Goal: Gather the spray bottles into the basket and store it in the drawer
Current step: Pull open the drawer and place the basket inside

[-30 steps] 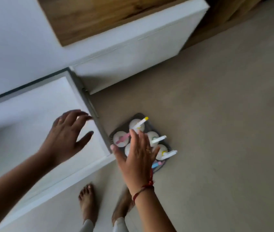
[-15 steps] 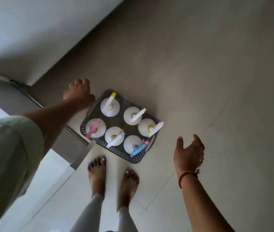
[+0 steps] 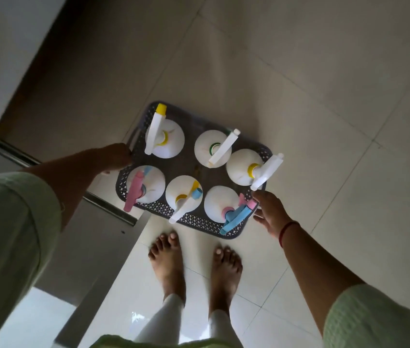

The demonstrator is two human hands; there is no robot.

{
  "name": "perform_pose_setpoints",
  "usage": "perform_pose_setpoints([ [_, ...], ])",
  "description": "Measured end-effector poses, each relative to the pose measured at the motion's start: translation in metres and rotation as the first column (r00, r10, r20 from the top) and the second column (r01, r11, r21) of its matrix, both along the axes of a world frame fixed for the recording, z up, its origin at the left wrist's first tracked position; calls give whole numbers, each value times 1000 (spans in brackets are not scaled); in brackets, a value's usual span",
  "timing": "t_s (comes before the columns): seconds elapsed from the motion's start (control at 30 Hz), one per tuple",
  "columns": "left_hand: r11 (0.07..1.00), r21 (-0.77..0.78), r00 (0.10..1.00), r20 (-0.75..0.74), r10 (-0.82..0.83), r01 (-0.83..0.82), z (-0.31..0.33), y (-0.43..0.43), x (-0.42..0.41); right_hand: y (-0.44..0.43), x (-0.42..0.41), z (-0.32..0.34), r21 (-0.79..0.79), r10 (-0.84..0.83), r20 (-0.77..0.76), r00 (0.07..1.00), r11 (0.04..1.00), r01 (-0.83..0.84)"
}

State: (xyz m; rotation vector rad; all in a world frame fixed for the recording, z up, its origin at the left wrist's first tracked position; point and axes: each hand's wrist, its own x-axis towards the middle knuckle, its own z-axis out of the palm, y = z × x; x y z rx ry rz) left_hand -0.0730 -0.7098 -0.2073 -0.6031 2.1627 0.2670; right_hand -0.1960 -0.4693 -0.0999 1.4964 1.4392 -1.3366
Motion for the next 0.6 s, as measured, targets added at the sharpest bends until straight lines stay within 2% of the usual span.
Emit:
perform_pose_setpoints([
  [0.03,997,38,997,52,59,-62,-2,-3,-13,-1,-1,-4,-15,24,4,1000,1000,-24],
  [0.07,991,17,991,29,130,-130,-15,-3,-30,-3,-3,-8,-1,40,-1,999,999,-40],
  [0.13,988,76,990,65,129,-134,-18,0,-28,-4,-5,-16,61,84,-6,996,995,-84],
  [0.2,969,109,975,4,224,-223,-19,-4,-26,-6,-7,-22,125,130,-1,992,984,-129],
  [0.3,979,72,979,87,186,-192,-6,-10,-26,-6,-8,-24,157,161,8,987,975,-160],
  [0.33,985,71,986,65,153,-158,-11,-12,-24,-5,-7,-24,164,164,6,986,973,-163],
  [0.43,974,12,971,85,224,-226,-6,-26,-19,0,-8,-23,192,215,2,977,958,-212],
  [0.53,950,86,954,33,297,-299,2,-25,-17,5,-15,-11,213,274,-22,961,941,-264],
  [0.6,975,84,978,-32,208,-205,-2,-18,-20,9,-24,3,228,284,-31,958,935,-270],
])
